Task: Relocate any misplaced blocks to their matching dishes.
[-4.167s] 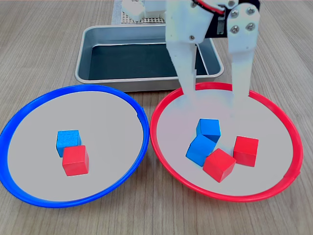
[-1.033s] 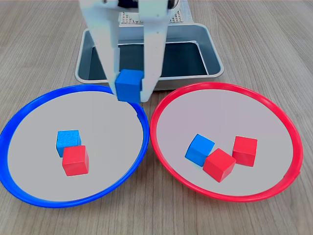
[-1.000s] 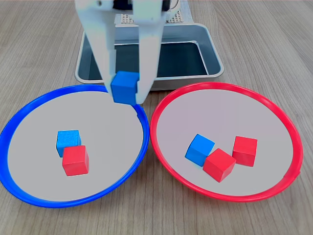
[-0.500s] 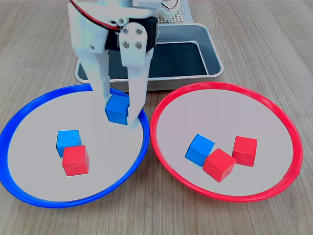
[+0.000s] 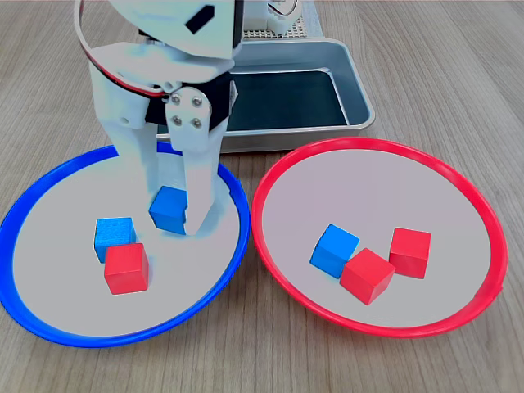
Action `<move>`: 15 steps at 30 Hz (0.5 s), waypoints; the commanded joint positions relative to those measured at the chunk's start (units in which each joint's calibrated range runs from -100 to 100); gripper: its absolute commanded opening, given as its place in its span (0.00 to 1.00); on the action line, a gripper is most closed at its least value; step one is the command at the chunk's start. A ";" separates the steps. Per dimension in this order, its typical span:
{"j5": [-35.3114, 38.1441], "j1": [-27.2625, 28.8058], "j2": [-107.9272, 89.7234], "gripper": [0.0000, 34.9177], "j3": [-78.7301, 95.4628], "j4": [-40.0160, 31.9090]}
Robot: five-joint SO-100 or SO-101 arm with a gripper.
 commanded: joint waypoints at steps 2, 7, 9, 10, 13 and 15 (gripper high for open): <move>0.73 0.61 -0.29 0.02 -2.53 -0.71; 1.17 0.99 0.40 0.20 -2.90 -0.63; 1.32 1.08 0.48 0.28 -3.17 -0.63; 1.37 1.08 0.48 0.30 -3.35 -0.63; 1.71 1.08 0.31 0.38 -3.99 -0.71; 2.05 0.99 -0.20 0.43 -4.35 -1.21</move>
